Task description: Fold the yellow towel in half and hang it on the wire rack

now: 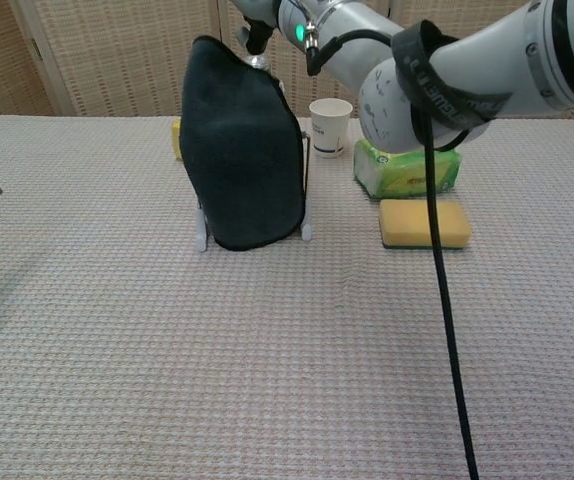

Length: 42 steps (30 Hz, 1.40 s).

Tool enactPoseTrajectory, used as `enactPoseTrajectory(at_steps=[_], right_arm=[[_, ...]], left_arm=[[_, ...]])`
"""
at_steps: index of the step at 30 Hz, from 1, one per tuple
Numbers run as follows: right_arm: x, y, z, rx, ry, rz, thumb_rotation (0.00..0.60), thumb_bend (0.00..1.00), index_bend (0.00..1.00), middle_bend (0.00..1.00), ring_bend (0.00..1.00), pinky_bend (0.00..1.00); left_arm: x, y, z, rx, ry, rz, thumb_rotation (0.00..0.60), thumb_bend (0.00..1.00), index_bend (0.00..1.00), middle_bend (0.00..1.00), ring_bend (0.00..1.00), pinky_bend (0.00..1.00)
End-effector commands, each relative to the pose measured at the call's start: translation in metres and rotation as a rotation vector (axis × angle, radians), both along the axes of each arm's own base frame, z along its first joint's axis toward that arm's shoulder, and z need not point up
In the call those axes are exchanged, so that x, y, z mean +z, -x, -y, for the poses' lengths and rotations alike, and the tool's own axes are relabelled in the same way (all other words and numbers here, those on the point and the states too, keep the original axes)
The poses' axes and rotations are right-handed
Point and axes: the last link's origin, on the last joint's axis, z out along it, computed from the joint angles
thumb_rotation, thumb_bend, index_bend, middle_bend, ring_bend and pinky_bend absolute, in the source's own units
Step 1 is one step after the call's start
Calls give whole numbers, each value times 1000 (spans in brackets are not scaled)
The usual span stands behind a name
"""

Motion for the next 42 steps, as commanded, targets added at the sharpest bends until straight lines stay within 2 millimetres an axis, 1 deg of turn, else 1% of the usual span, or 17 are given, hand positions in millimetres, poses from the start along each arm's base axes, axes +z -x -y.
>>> enactPoseTrajectory(at_steps=[1, 6, 9, 12, 16, 20, 22, 23, 26, 27, 29, 30, 32, 34, 37, 40, 42], right_arm=[[3, 4, -2, 2, -8, 12, 600, 557, 0, 869, 995, 1000], [14, 16, -11, 27, -10, 42, 600, 556, 0, 869, 995, 1000], [23, 32, -21, 23, -34, 87, 600, 556, 0, 867, 995, 1000], [35, 54, -33, 0, -54, 107, 600, 555, 0, 844, 987, 1000], [52, 85, -55, -31, -64, 117, 600, 552, 49, 810, 955, 1000], [70, 119, -76, -79, -72, 134, 600, 551, 81, 774, 909, 1000], [80, 140, -90, -108, -81, 146, 600, 551, 89, 753, 883, 1000], [82, 146, -94, -117, -85, 149, 600, 551, 93, 738, 863, 995], [96, 178, -116, -168, -121, 158, 600, 551, 97, 673, 784, 913], [100, 187, -122, -184, -137, 168, 600, 551, 103, 623, 733, 857], [110, 208, -135, -215, -151, 189, 600, 551, 123, 519, 621, 744], [114, 215, -141, -224, -155, 195, 600, 551, 129, 496, 592, 713], [123, 232, -154, -244, -158, 213, 600, 551, 138, 430, 492, 618], [131, 247, -167, -263, -155, 231, 600, 551, 138, 387, 413, 551], [140, 265, -185, -293, -163, 247, 600, 551, 138, 332, 318, 467], [146, 286, -203, -330, -174, 249, 600, 551, 138, 260, 246, 393], [151, 301, -216, -356, -164, 261, 600, 551, 138, 229, 225, 374]], left_arm=[[0, -1, -1, -3, -2, 3, 600, 477, 0, 872, 793, 889], [2, -3, -1, -12, -13, 6, 600, 477, 0, 872, 793, 889], [5, -3, -3, -14, -25, 7, 600, 477, 0, 872, 794, 889], [9, -3, -5, -27, -51, -13, 600, 477, 0, 866, 786, 887], [12, -5, -6, -41, -92, -19, 600, 477, 0, 793, 706, 847], [19, -3, -8, -70, -150, -75, 600, 477, 0, 708, 604, 807], [21, -2, -6, -80, -176, -109, 600, 477, 0, 665, 547, 777], [22, -2, -5, -83, -183, -115, 600, 475, 0, 632, 510, 746], [29, 1, -1, -99, -239, -165, 600, 473, 0, 527, 429, 640], [31, 2, 0, -102, -257, -176, 600, 472, 0, 493, 411, 599], [35, 4, 2, -102, -290, -190, 600, 472, 0, 458, 393, 543], [37, 4, 4, -102, -302, -194, 600, 471, 0, 449, 389, 524], [39, 6, 7, -100, -316, -198, 600, 470, 0, 440, 381, 492], [41, 6, 11, -102, -328, -206, 600, 460, 0, 434, 376, 466], [42, 7, 18, -105, -333, -225, 600, 419, 0, 420, 366, 446], [44, 9, 26, -100, -339, -231, 600, 402, 0, 398, 353, 420], [46, 10, 32, -95, -342, -236, 600, 401, 0, 383, 342, 412]])
